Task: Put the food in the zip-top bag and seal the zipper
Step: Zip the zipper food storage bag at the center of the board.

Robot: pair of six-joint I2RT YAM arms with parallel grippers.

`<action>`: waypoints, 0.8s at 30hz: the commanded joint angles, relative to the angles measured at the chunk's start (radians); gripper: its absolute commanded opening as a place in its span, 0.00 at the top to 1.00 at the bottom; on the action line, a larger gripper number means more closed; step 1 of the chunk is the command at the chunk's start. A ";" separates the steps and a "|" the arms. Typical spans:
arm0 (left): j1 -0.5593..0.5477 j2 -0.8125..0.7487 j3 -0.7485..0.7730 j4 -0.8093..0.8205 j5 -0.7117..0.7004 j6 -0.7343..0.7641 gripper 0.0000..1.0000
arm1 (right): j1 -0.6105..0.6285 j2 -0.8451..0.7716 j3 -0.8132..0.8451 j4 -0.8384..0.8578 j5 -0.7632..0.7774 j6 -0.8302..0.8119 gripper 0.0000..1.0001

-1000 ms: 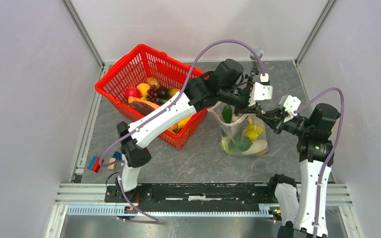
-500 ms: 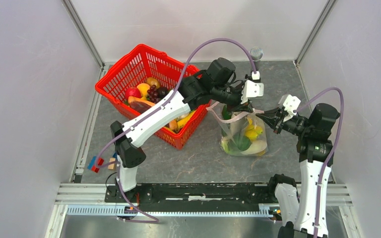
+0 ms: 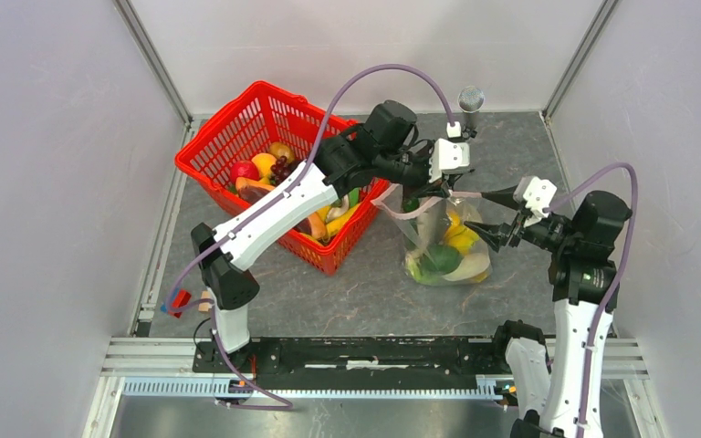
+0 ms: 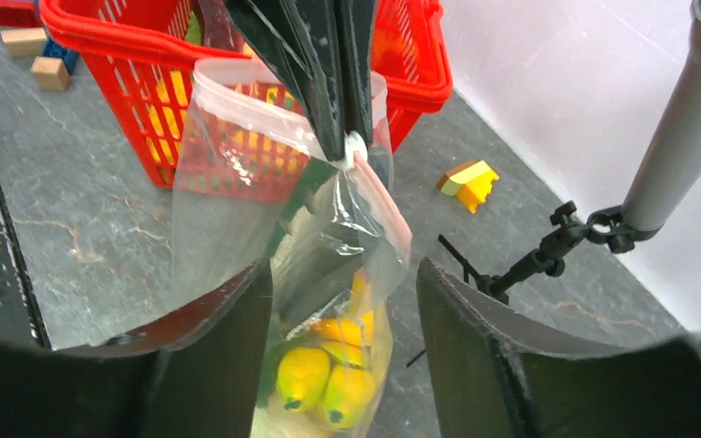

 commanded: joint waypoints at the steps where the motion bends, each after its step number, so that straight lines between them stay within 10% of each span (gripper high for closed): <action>1: 0.002 -0.036 0.043 -0.004 0.045 -0.043 0.98 | -0.003 -0.028 0.066 -0.009 -0.034 -0.015 0.27; 10: -0.055 -0.047 0.043 -0.039 0.093 -0.020 0.98 | -0.003 -0.024 0.013 0.126 -0.038 0.101 0.26; 24: -0.065 -0.043 0.068 -0.047 0.091 -0.014 0.98 | 0.000 -0.007 -0.002 0.052 -0.165 0.022 0.53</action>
